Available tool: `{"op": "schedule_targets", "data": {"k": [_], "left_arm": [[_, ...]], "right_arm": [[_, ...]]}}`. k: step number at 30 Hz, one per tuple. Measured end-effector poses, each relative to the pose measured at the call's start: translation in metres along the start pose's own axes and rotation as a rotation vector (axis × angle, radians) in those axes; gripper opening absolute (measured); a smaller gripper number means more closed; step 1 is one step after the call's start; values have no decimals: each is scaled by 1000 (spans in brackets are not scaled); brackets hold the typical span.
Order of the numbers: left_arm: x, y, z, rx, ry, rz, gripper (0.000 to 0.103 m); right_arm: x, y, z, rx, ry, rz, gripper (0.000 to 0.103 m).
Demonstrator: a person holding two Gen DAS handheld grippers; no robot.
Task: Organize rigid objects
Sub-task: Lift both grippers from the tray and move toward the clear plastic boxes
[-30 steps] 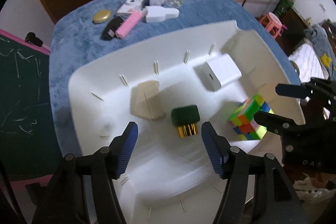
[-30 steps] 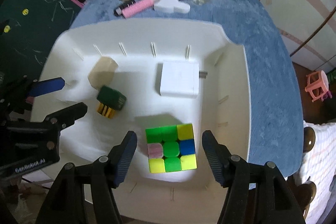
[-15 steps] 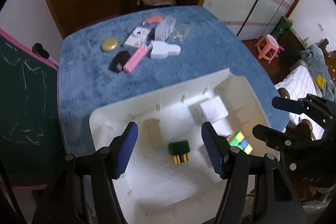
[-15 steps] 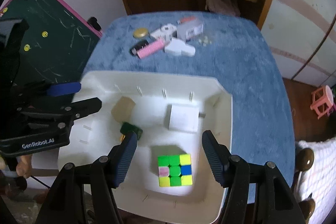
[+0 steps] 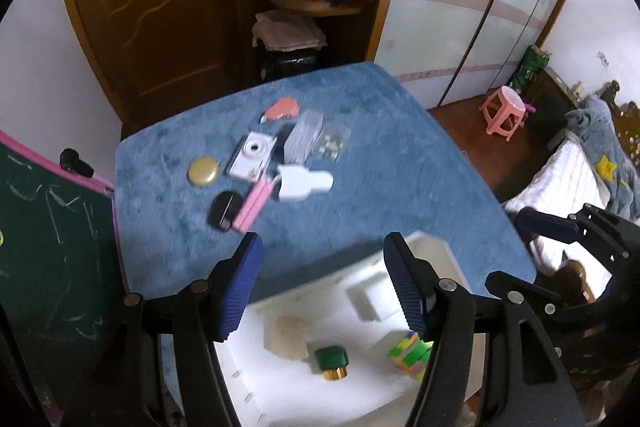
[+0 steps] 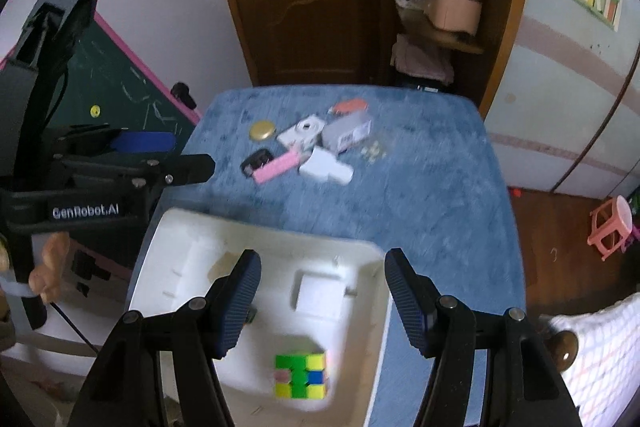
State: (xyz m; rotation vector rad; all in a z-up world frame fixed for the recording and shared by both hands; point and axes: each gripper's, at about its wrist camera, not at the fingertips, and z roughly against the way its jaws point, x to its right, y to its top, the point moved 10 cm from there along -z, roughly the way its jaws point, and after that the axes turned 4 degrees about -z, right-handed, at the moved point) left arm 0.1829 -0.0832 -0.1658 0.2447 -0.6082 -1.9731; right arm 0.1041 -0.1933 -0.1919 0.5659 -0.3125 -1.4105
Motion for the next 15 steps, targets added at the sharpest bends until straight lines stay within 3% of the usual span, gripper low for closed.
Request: {"op": "schedule_targets", "data": {"k": [15], "left_arm": [[2, 91, -11, 18, 9, -19, 67]], "right_arm": [[50, 108, 19, 135, -14, 16, 65]]}}
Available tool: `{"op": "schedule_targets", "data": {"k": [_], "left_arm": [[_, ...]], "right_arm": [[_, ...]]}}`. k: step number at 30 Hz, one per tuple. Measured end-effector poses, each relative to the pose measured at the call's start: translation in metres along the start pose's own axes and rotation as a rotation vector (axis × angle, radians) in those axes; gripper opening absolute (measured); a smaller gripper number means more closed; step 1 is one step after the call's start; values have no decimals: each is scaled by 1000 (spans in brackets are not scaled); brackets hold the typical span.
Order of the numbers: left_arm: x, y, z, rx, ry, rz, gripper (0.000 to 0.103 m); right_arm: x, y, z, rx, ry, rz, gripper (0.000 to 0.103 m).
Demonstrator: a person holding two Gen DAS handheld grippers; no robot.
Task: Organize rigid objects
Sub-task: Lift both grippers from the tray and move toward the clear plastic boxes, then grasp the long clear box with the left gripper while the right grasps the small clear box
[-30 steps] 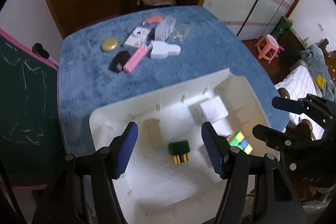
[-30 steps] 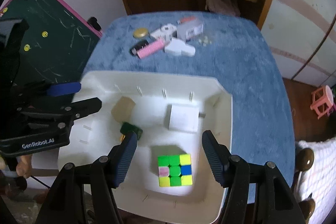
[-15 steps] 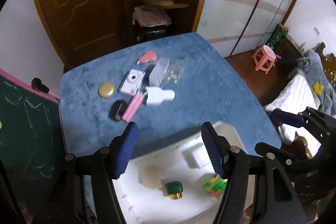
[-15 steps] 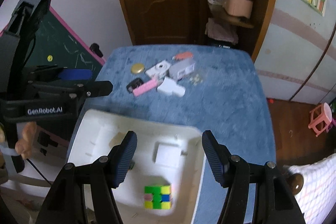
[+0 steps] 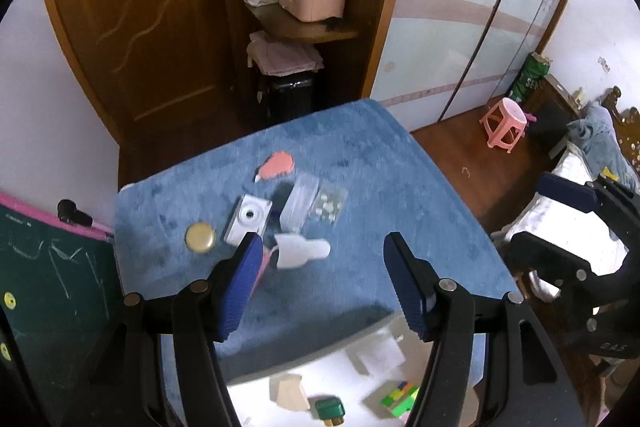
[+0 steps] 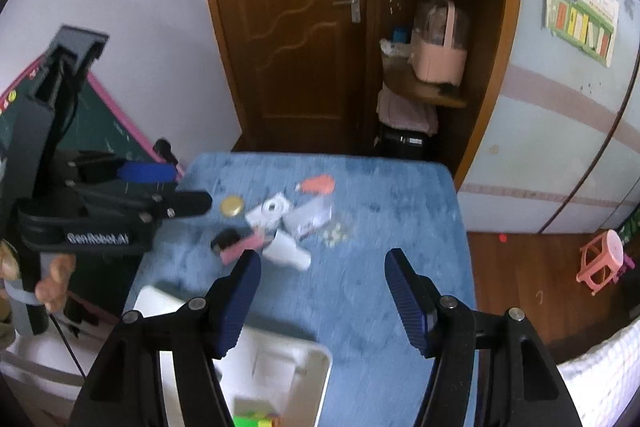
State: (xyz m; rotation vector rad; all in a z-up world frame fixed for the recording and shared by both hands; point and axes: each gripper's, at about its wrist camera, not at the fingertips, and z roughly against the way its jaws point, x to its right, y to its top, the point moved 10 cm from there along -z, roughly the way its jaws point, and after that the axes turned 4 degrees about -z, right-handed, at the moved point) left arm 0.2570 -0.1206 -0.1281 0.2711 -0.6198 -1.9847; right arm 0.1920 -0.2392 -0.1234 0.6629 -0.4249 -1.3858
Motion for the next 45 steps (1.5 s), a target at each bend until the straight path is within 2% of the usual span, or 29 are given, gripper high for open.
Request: {"op": "schedule_targets", "data": {"k": [9, 11, 16, 21, 31, 37, 42, 45], "left_arm": [[-7, 46, -17, 12, 10, 17, 67], [-10, 50, -27, 4, 23, 12, 68], [-22, 47, -72, -67, 41, 13, 71], [-34, 29, -128, -181, 65, 12, 71], [-37, -4, -211, -354, 39, 42, 71], [-38, -16, -242, -403, 53, 43, 71], [-46, -22, -259, -420, 69, 81, 71], [-50, -22, -265, -420, 55, 114, 71]], "right_arm": [[20, 64, -22, 49, 4, 28, 68], [23, 70, -28, 48, 9, 24, 73], [30, 72, -63, 17, 40, 44, 73], [35, 54, -115, -50, 70, 89, 73], [41, -6, -225, -204, 149, 159, 73], [38, -31, -265, -243, 202, 151, 73], [35, -46, -286, -265, 227, 142, 73], [34, -53, -295, -275, 237, 141, 73]]}}
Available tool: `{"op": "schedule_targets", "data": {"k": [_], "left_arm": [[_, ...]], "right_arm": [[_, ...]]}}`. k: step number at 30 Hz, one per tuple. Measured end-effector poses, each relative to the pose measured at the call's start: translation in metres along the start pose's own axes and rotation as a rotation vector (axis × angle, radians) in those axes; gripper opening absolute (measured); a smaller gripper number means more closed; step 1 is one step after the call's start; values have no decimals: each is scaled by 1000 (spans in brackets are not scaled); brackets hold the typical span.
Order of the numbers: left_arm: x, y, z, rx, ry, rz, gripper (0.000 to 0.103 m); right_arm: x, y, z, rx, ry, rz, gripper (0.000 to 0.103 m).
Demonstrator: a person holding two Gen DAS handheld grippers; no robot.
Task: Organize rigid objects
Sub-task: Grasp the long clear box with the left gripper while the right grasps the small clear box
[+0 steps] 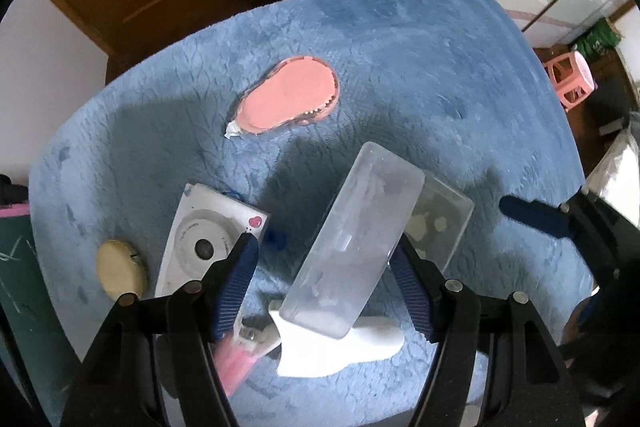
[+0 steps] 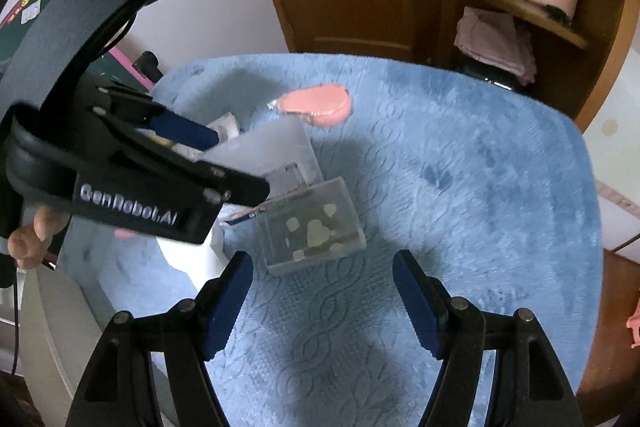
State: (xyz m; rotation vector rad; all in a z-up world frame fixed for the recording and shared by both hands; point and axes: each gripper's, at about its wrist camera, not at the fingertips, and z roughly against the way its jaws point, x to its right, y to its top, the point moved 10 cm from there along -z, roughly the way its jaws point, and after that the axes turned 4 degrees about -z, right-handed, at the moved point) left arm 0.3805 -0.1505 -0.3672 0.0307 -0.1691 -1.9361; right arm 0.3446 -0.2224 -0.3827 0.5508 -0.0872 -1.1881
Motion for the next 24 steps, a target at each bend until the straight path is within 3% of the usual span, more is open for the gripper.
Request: {"op": "schedule_targets", "data": {"k": [5, 9, 22, 24], "left_arm": [[-1, 5, -3, 16, -23, 17, 68], [3, 8, -6, 11, -74, 24, 58], [6, 11, -10, 33, -135, 68, 51], [5, 10, -11, 32, -148, 80, 51]], "right_arm": [[0, -2, -11, -4, 7, 14, 73], [-1, -2, -19, -5, 14, 15, 73], [-10, 4, -41, 15, -31, 71, 73], [-8, 4, -42, 20, -48, 78, 65]]}}
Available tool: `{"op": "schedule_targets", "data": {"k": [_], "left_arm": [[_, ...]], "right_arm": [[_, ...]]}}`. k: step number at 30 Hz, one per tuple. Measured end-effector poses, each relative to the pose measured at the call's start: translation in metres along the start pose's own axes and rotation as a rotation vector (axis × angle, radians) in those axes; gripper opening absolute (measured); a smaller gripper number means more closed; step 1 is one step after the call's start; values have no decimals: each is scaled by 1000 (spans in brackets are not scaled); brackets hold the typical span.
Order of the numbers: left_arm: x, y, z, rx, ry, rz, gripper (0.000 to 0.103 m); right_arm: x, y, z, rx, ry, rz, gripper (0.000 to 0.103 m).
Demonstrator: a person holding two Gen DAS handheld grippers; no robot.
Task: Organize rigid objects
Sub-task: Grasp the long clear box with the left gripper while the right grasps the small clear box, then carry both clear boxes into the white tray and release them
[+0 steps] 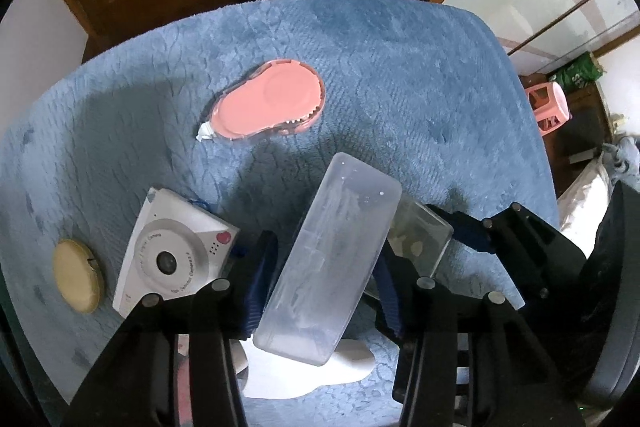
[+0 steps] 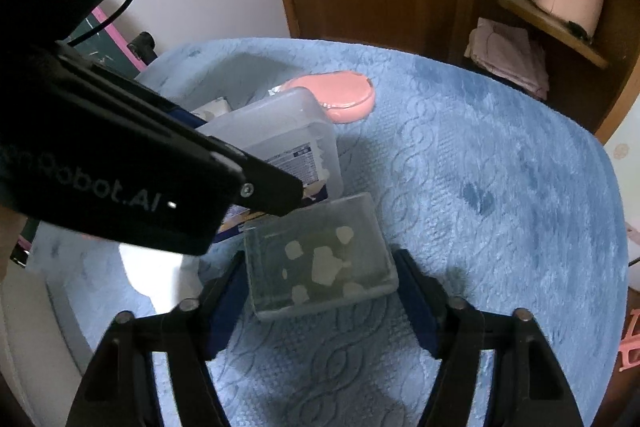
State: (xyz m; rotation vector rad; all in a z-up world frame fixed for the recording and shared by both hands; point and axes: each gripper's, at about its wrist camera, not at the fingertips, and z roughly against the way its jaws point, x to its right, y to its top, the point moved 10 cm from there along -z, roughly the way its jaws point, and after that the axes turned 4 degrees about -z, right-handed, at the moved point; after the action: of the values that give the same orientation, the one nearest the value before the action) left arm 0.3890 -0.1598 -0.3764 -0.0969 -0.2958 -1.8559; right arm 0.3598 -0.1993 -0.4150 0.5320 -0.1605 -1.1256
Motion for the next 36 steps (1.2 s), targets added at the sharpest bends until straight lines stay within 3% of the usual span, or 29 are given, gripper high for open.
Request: {"op": "schedule_targets", "data": {"k": [6, 18, 27, 36], "left_arm": [[3, -2, -4, -2, 23, -7, 50], [11, -4, 15, 46, 51, 13, 48], [25, -22, 100, 141, 26, -42, 47], [24, -73, 215, 270, 9, -108, 47]], "right_arm": [[-1, -7, 7, 3, -37, 46, 64], [13, -20, 50, 31, -31, -87, 63], [-2, -22, 111, 96, -24, -135, 63], [-42, -5, 201, 221, -14, -156, 63]]}}
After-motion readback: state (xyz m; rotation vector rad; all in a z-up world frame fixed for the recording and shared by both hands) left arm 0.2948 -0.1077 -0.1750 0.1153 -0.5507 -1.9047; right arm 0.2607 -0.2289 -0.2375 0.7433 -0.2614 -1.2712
